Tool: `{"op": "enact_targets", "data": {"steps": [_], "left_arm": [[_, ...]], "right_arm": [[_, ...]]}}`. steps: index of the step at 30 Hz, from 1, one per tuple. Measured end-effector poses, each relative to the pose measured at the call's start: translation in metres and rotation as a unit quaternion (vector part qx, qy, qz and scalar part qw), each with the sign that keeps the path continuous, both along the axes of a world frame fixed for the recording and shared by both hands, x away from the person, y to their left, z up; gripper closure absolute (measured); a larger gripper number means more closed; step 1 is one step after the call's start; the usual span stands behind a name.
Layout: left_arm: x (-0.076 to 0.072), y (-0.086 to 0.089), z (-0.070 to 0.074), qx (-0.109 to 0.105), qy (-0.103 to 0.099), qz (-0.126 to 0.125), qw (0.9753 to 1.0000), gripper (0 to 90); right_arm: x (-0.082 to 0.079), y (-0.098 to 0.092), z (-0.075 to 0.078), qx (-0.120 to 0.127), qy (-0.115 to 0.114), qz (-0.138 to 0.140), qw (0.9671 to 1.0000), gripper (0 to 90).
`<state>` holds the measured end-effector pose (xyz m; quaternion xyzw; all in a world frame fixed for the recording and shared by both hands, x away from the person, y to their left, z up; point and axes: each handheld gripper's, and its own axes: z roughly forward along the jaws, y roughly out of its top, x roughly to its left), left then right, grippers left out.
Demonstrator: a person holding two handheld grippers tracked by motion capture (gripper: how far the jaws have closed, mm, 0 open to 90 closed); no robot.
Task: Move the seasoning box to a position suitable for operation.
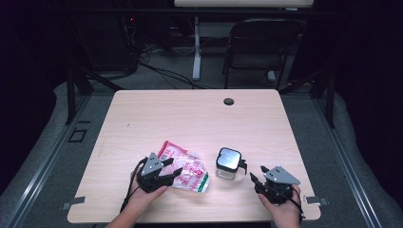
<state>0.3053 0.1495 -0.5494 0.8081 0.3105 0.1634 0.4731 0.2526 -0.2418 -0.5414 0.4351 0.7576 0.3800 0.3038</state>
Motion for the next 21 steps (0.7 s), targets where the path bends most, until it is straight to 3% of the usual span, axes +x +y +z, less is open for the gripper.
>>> {"op": "enact_targets", "data": {"steps": [10, 17, 21], "left_arm": [[-0.002, 0.001, 0.001, -0.009, 0.009, 0.003, 0.9999, 49.5], [-0.006, 0.010, 0.004, -0.010, 0.003, 0.026, 0.9996, 45.8], [-0.007, 0.013, 0.004, -0.021, 0.005, 0.019, 0.9996, 50.0]], "right_arm": [[0.003, -0.005, -0.003, 0.025, 0.005, 0.002, 0.9997, 51.4], [0.009, 0.006, -0.005, 0.016, 0.011, 0.013, 0.9997, 50.6], [0.014, 0.007, -0.008, 0.021, 0.020, 0.020, 0.9994, 52.2]]}}
